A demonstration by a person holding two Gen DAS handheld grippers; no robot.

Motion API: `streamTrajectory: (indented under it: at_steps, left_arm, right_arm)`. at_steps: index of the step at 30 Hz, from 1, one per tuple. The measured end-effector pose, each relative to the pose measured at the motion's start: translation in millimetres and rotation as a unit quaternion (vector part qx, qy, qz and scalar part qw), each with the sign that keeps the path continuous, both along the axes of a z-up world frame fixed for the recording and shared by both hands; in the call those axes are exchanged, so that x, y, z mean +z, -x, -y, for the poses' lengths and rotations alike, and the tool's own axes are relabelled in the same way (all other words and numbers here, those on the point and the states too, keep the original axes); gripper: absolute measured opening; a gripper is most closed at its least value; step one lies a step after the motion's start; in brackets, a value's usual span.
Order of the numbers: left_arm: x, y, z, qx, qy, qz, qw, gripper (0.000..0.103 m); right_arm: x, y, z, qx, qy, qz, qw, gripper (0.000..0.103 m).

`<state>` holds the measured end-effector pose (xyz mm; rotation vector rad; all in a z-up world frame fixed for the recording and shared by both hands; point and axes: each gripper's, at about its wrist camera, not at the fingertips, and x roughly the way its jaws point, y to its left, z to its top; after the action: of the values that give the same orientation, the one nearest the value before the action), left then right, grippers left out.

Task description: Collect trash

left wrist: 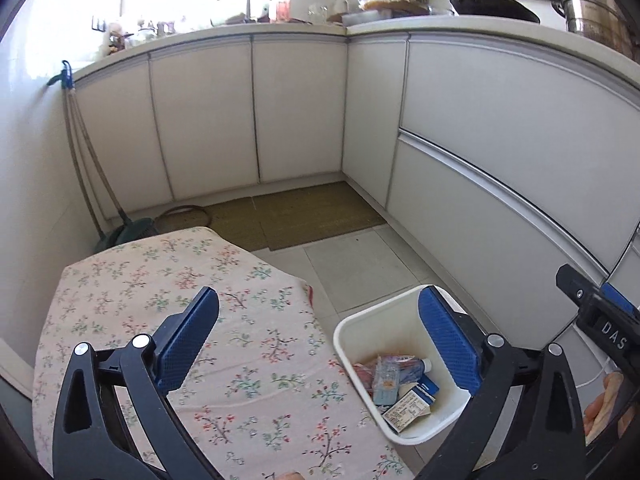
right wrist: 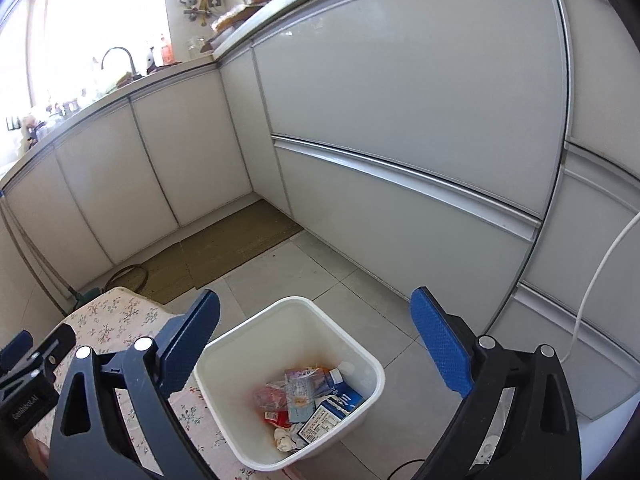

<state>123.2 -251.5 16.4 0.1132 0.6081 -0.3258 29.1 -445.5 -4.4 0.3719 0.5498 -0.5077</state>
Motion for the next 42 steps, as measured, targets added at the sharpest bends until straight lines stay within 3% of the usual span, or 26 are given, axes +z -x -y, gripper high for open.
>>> streamTrajectory:
  at_steps: [3, 7, 10, 15, 18, 21, 26, 34, 42]
  left_arm:
    - [16, 19, -31, 0.025, 0.006, 0.023, 0.9994, 0.096]
    - [24, 39, -65, 0.043, 0.013, 0.001, 0.9990, 0.096]
    - [17, 56, -88, 0.066, -0.008, -0.017, 0.9977, 0.096]
    - [-2, 92, -131, 0.112, -0.030, 0.009, 0.9932, 0.096]
    - [-13, 101, -161, 0.139, -0.007, 0.004, 0.9903, 0.096]
    - [-13, 102, -179, 0.128, 0.020, -0.003, 0.9916, 0.096]
    - [-17, 104, -189, 0.119, 0.026, -0.005, 0.9926, 0.096]
    - [-22, 107, -182, 0.111, -0.004, 0.008, 0.9937, 0.096]
    - [-22, 106, -182, 0.113, -0.007, 0.005, 0.9935, 0.096]
  right_arm:
    - [9, 13, -33, 0.029, 0.018, 0.020, 0.999, 0.095]
    - [17, 34, -74, 0.064, 0.035, 0.047, 0.996, 0.096]
    - [20, 49, -105, 0.083, 0.036, 0.057, 0.994, 0.096]
    - [6, 63, -148, 0.129, 0.024, 0.051, 0.990, 0.096]
    - [-4, 68, -171, 0.161, 0.032, 0.044, 0.985, 0.096]
    - [-11, 71, -194, 0.171, 0.073, 0.043, 0.982, 0.096]
    - [-14, 66, -209, 0.180, 0.089, 0.050, 0.978, 0.096]
    - [-18, 59, -219, 0.188, 0.101, 0.045, 0.976, 0.096]
    - [-19, 59, -219, 0.192, 0.104, 0.044, 0.975, 0.096]
